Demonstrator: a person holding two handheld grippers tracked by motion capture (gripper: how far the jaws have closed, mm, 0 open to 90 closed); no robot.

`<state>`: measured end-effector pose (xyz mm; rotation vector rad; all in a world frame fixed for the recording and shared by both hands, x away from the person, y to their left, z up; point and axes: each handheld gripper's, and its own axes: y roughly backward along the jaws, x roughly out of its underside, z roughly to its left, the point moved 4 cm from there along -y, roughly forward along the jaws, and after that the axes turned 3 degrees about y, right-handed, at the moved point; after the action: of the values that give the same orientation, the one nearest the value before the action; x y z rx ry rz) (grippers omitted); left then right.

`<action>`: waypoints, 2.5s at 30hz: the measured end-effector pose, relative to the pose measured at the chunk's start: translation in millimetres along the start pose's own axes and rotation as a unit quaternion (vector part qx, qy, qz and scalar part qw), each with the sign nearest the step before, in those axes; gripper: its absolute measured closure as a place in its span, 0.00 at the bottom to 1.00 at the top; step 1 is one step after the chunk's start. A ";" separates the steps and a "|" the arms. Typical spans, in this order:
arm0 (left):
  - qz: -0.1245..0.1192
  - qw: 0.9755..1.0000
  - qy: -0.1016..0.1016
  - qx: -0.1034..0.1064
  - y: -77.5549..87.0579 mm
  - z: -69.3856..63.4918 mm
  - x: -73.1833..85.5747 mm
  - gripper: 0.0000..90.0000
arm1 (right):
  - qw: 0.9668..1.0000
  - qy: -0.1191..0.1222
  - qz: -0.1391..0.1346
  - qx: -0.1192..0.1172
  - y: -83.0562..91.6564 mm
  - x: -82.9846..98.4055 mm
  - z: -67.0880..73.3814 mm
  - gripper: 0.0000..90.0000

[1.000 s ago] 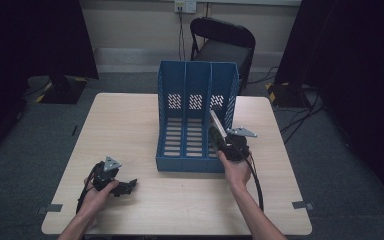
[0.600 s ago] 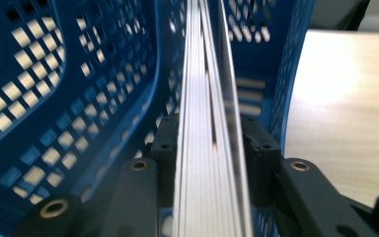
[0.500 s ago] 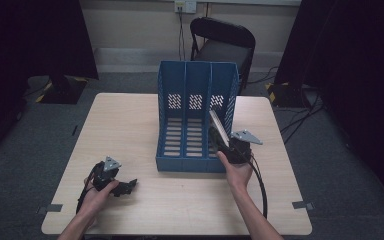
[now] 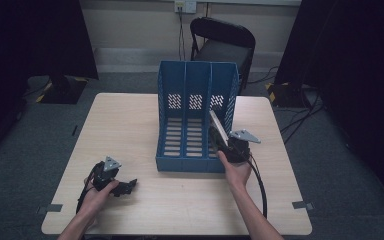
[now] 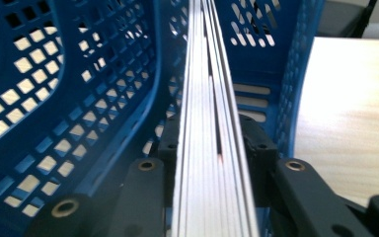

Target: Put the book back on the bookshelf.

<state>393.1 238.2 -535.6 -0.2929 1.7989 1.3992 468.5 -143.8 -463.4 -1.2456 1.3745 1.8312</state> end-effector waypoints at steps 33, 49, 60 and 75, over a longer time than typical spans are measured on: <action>0.001 1.000 -0.007 0.007 -3.6 -1.7 -3.5 0.00 | 0.997 -0.026 -0.015 0.077 -0.9 -6.4 -3.2 0.85; 0.001 1.000 -0.007 0.007 -3.6 -1.8 -3.4 0.00 | 0.993 -0.023 -0.027 0.115 0.2 -14.4 -1.5 0.85; 0.001 1.000 -0.010 0.010 -2.6 -3.3 -2.4 0.00 | 0.987 -0.034 -0.031 0.152 -0.6 -16.2 -0.3 0.85; 0.001 1.000 -0.010 0.010 -2.6 -3.3 -2.4 0.00 | 0.983 -0.039 -0.032 0.179 -3.0 -11.9 1.2 0.85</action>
<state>394.7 233.6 -535.6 -0.2648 1.7968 1.3796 475.7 -140.3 -453.9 -1.0087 1.5199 1.4901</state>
